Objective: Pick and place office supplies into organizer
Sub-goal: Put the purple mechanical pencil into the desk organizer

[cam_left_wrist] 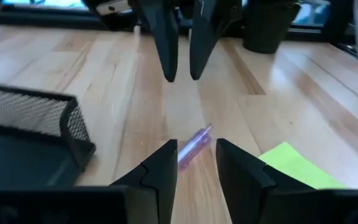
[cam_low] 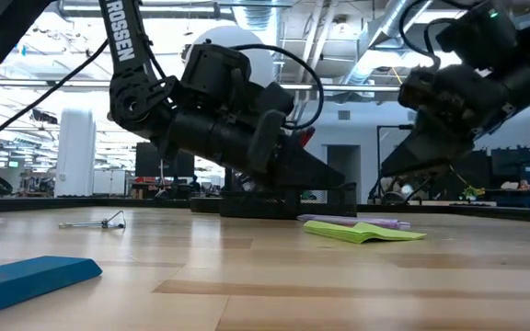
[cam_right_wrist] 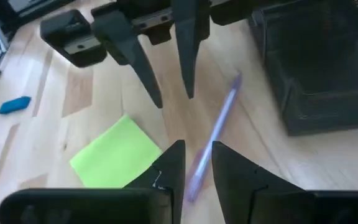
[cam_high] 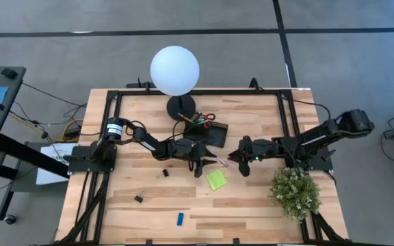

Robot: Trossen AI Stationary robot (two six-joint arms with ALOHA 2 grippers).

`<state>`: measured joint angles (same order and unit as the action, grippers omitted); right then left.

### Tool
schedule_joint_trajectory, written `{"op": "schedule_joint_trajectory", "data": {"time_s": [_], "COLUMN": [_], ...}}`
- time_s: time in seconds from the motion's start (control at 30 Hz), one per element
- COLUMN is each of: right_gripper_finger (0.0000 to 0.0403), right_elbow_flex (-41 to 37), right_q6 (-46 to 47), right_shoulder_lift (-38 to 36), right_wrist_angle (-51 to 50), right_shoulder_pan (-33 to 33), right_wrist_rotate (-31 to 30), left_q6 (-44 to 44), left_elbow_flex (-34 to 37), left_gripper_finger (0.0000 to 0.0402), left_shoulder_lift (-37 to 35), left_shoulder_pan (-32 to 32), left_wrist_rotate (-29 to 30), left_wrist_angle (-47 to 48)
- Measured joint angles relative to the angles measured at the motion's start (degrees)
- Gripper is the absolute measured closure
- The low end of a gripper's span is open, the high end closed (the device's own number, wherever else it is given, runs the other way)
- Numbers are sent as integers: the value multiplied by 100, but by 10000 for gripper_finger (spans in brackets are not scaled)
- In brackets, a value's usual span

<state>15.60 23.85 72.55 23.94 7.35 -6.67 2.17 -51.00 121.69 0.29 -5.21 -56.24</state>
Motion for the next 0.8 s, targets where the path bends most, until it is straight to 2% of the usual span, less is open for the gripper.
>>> {"op": "schedule_joint_trajectory", "data": {"time_s": [0.13,0.23,0.3,0.47,0.63,0.8], "right_gripper_finger": [331,331,331,331,331,331], "right_elbow_flex": [4,4,4,4,4,4], "right_q6": [263,438,468,468,468,446], "right_shoulder_lift": [0,0,0,0,0,0], "right_wrist_angle": [-76,-252,-344,-336,-339,-356], "right_shoulder_pan": [264,252,174,161,162,162], "right_wrist_rotate": [-743,-1156,-1145,-1117,-1001,-969], "left_q6": [-427,-1076,-1376,-1354,-1714,-1717], "left_elbow_flex": [-138,-441,-722,-1455,-1794,-1897], "left_gripper_finger": [297,297,293,266,238,231], "left_shoulder_lift": [0,0,0,0,0,-14], "left_shoulder_pan": [18,29,50,193,309,313], "left_wrist_rotate": [-13,-14,-16,-58,-239,-478], "left_wrist_angle": [173,1058,1771,3285,3820,4486]}}
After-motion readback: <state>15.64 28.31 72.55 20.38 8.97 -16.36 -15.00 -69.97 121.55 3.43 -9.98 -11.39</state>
